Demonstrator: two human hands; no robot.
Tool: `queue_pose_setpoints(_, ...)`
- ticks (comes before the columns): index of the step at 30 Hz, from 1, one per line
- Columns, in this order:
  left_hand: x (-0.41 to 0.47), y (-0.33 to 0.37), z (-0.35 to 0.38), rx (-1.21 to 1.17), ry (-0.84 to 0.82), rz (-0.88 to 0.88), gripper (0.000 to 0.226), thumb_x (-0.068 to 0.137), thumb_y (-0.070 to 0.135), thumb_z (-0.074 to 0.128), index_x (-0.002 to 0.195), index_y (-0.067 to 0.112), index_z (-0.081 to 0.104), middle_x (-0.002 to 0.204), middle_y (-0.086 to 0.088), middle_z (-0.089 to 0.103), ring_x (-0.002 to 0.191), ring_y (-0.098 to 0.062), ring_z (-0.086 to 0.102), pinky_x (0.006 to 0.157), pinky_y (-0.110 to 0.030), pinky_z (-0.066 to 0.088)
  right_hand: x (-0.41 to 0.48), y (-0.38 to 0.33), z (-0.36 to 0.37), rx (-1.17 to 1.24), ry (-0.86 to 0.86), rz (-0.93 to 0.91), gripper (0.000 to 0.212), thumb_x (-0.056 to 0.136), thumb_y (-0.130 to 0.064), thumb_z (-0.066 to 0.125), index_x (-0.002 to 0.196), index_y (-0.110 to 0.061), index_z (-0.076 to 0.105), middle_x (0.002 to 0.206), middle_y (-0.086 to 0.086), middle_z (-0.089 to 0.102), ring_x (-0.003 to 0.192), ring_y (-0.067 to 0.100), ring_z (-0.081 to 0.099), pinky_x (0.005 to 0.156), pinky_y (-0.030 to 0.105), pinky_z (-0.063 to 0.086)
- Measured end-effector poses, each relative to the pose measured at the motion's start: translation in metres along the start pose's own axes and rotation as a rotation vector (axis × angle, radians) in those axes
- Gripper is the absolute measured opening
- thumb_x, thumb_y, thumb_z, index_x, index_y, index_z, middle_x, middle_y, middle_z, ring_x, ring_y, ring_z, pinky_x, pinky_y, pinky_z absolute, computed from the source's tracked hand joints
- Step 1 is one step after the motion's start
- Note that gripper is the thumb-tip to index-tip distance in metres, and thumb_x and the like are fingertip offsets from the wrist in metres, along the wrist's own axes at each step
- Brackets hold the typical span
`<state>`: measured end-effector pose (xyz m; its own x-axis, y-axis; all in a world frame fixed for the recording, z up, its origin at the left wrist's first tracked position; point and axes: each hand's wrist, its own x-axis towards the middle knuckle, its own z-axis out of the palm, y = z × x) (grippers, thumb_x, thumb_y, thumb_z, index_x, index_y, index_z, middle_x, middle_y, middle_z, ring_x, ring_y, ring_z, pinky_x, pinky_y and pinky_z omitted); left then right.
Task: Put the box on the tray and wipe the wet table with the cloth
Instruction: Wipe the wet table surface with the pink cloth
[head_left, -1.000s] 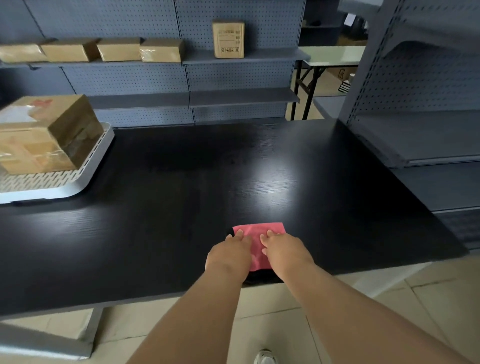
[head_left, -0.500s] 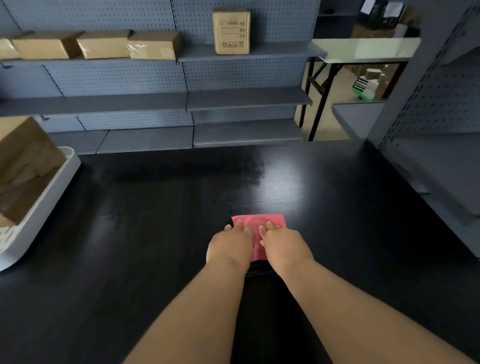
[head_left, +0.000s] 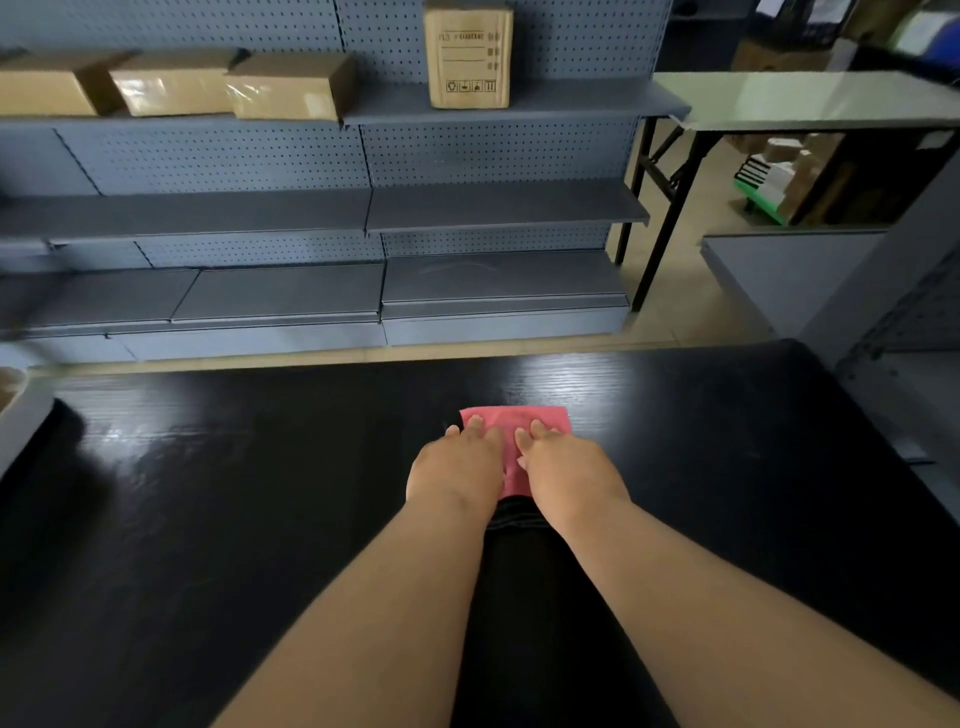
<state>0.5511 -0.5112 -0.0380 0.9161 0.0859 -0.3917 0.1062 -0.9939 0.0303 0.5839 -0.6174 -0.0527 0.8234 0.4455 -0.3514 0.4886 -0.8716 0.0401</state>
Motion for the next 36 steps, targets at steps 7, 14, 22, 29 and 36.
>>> queue_pose_setpoints(7, 0.054, -0.003, -0.024, 0.008, 0.026, 0.033, 0.049, 0.101, 0.019, 0.041, 0.146, 0.012, 0.027, 0.16, -0.006, 0.013, 0.146, -0.028, 0.021, 0.106, -0.043, 0.037, 0.047, 0.018, -0.022, -0.037, 0.032, 0.034, 0.058, 0.1, -0.01, 0.036, 0.153, -0.013, 0.014, 0.157, 0.006, 0.023, 0.136, 0.025, 0.041, 0.101, 0.04, 0.043)
queue_pose_setpoints(14, 0.088, -0.009, -0.036, 0.01, 0.049, 0.072, 0.044, 0.102, 0.022, 0.039, 0.143, 0.011, 0.031, 0.16, -0.007, 0.015, 0.146, -0.029, 0.022, 0.103, -0.045, 0.038, 0.075, 0.027, -0.037, -0.037, 0.048, 0.07, 0.052, 0.102, -0.011, 0.03, 0.152, -0.014, 0.017, 0.156, 0.005, 0.025, 0.133, 0.026, 0.044, 0.098, 0.039, 0.044)
queue_pose_setpoints(22, 0.082, -0.013, -0.03, 0.041, 0.062, 0.115, 0.046, 0.103, 0.026, 0.036, 0.145, 0.01, 0.029, 0.16, -0.009, 0.012, 0.146, -0.03, 0.018, 0.103, -0.046, 0.039, 0.064, 0.023, -0.036, -0.058, 0.072, 0.095, 0.048, 0.105, -0.017, 0.027, 0.152, -0.015, 0.019, 0.156, 0.005, 0.028, 0.134, 0.025, 0.043, 0.099, 0.039, 0.043)
queue_pose_setpoints(29, 0.028, -0.009, -0.011, 0.029, 0.052, 0.128, 0.047, 0.102, 0.026, 0.038, 0.146, 0.013, 0.028, 0.16, -0.008, 0.014, 0.145, -0.028, 0.021, 0.105, -0.045, 0.038, 0.014, 0.009, -0.025, -0.069, 0.045, 0.097, 0.048, 0.105, -0.02, 0.029, 0.152, -0.016, 0.02, 0.157, 0.004, 0.028, 0.134, 0.026, 0.044, 0.101, 0.038, 0.043)
queue_pose_setpoints(36, -0.075, 0.013, 0.028, 0.008, 0.045, 0.112, 0.046, 0.102, 0.026, 0.039, 0.145, 0.013, 0.03, 0.16, -0.007, 0.014, 0.145, -0.027, 0.022, 0.105, -0.043, 0.038, -0.086, -0.01, 0.009, -0.039, 0.027, 0.063, 0.047, 0.105, -0.022, 0.027, 0.152, -0.017, 0.021, 0.156, 0.003, 0.028, 0.13, 0.027, 0.048, 0.098, 0.039, 0.045)
